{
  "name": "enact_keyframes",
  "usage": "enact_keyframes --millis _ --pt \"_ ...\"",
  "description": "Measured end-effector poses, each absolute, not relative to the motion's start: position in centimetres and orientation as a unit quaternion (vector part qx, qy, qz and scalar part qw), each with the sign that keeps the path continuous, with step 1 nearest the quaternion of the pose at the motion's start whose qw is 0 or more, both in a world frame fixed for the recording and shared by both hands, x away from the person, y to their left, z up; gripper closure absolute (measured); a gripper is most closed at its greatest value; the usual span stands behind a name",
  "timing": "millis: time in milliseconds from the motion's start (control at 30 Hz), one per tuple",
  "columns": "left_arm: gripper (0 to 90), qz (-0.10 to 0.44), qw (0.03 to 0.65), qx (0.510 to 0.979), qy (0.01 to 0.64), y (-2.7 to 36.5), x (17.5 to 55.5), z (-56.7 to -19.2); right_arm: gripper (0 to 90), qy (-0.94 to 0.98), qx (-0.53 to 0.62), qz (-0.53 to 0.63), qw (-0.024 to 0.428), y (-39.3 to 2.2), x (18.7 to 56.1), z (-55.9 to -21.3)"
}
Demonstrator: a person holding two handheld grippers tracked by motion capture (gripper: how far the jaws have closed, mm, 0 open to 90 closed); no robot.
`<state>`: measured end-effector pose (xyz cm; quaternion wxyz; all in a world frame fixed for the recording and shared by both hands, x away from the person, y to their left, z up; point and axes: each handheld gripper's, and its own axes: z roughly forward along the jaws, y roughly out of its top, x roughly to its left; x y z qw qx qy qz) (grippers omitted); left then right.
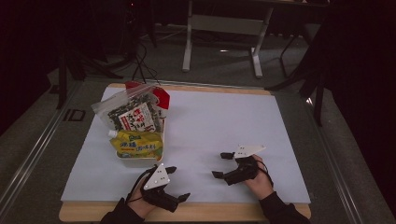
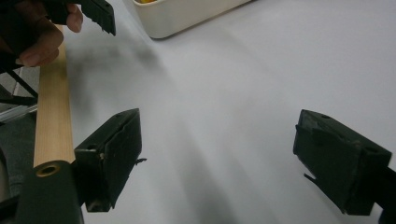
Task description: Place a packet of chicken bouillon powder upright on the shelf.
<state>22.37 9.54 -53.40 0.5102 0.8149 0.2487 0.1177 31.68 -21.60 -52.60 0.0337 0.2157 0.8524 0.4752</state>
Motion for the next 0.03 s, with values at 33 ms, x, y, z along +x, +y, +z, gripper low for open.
enact_keyframes --millis 33 --pt "3.3 0.117 0.511 0.815 0.249 9.54 22.37 -53.41 15.2 0.853 0.216 0.474 0.034 -21.58 31.70 -52.64"
